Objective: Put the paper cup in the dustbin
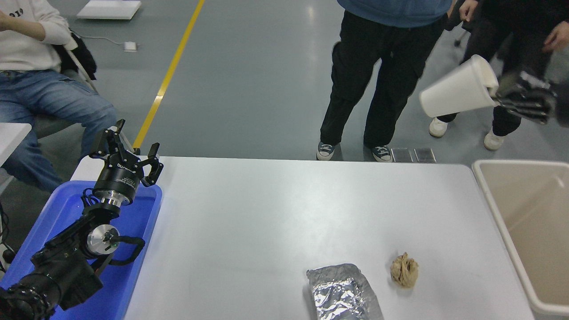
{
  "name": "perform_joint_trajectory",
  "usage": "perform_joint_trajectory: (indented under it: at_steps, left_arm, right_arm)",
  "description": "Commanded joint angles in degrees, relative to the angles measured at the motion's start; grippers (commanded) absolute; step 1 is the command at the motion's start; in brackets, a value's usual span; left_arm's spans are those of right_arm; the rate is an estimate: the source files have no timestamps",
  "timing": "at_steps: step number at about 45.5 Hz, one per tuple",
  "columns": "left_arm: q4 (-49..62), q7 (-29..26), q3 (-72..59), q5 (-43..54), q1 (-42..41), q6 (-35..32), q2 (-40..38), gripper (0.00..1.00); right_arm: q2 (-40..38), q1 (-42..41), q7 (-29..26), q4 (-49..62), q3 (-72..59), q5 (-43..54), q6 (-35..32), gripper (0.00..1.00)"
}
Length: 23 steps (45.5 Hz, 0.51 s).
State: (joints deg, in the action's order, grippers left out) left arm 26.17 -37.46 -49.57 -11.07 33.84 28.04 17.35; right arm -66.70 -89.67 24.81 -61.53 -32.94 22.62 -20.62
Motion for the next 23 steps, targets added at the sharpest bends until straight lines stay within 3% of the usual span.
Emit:
perform_joint_trajectory:
  at_steps: [1,5,13,18,23]
  left_arm:
    - [0.0,0.0,0.0,0.0,0.0,0.0,0.0,1.0]
    - [0.0,0.0,0.0,0.0,0.0,0.0,0.1,1.0]
    - [0.0,0.0,0.0,0.0,0.0,0.0,0.0,1.0]
    - [0.0,0.0,0.0,0.0,0.0,0.0,0.0,1.0]
    - [0.0,0.0,0.0,0.0,0.0,0.0,0.0,1.0]
  right_arm:
    - [-5.0,24.3,6.5,12.8,3.7,-15.8,-1.9,0.0]
    - [-2.2,34.7,7.5,18.9,3.8,-25.8,-2.2,0.0]
    - [12.5,57.4,5.7,39.9,8.3,-47.9,-2.5,0.0]
    - [22.2,67.3,-3.6,52.2,18.9,-55.0,-2.4,0.0]
    - [30.2,70.4,-13.9,60.4,35.8,-55.2,-1.1,0.0]
